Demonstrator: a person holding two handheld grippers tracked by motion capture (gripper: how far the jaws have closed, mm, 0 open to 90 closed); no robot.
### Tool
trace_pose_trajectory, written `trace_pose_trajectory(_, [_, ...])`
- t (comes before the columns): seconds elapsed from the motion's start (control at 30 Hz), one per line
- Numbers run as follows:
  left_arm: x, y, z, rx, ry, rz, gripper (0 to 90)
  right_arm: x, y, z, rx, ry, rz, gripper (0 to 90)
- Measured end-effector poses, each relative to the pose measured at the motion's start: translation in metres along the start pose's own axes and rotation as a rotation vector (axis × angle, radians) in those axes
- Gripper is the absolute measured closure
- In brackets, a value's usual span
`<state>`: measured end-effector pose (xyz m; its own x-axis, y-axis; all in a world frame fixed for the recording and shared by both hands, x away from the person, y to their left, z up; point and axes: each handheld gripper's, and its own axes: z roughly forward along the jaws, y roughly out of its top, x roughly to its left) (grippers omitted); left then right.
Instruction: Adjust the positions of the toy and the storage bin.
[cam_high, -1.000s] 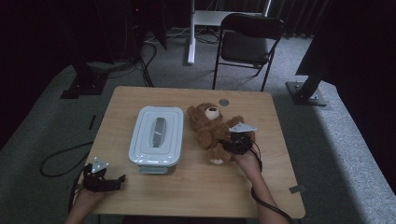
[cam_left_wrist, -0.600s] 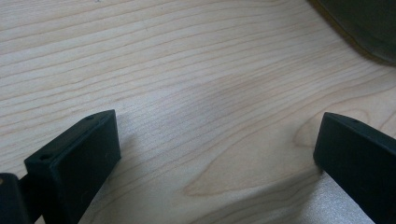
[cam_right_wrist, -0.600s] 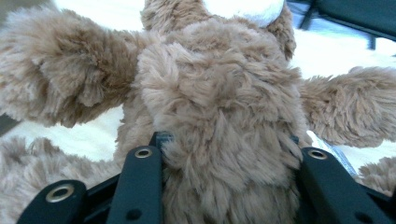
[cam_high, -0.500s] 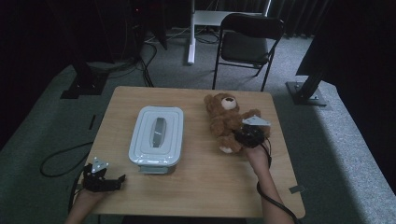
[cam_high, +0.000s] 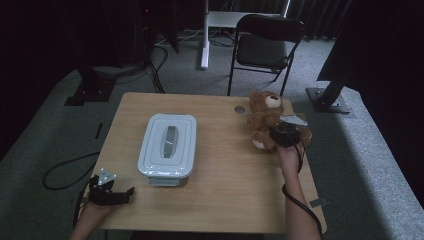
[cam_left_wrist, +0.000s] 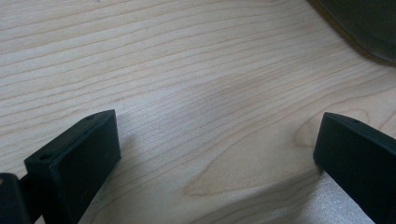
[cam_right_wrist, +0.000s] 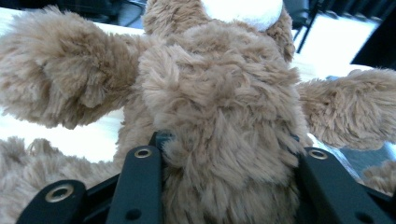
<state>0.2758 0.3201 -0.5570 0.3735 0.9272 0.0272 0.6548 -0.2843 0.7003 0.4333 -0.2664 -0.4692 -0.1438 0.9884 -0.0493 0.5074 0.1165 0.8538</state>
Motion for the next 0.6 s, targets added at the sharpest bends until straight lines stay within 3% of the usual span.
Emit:
trace_pose_trajectory(0.07, [0.000,0.000,0.000,0.000,0.000,0.000,1.1,-0.002,-0.001,0.002,0.003,-0.010,0.017,57.6])
trace_pose_trajectory(0.17, [0.000,0.000,0.000,0.000,0.000,0.000,1.1,-0.005,-0.014,0.021,0.088,-0.013,0.052,42.9])
trace_pose_trajectory(0.2, [0.000,0.000,0.000,-0.001,0.000,0.000,1.1,-0.005,-0.018,0.025,0.092,-0.013,0.053,38.9])
trace_pose_trajectory(0.3, [0.000,0.000,0.000,0.000,0.000,0.000,1.1,-0.007,-0.019,0.023,0.088,-0.010,0.088,29.2])
trace_pose_trajectory(0.47, [-0.001,0.000,0.000,0.002,0.001,-0.002,1.0,-0.012,-0.013,0.022,0.126,0.024,0.094,16.3])
trace_pose_trajectory(0.6, [-0.001,0.000,0.000,0.001,-0.002,-0.001,1.0,-0.016,-0.014,0.020,0.128,0.060,0.093,12.3])
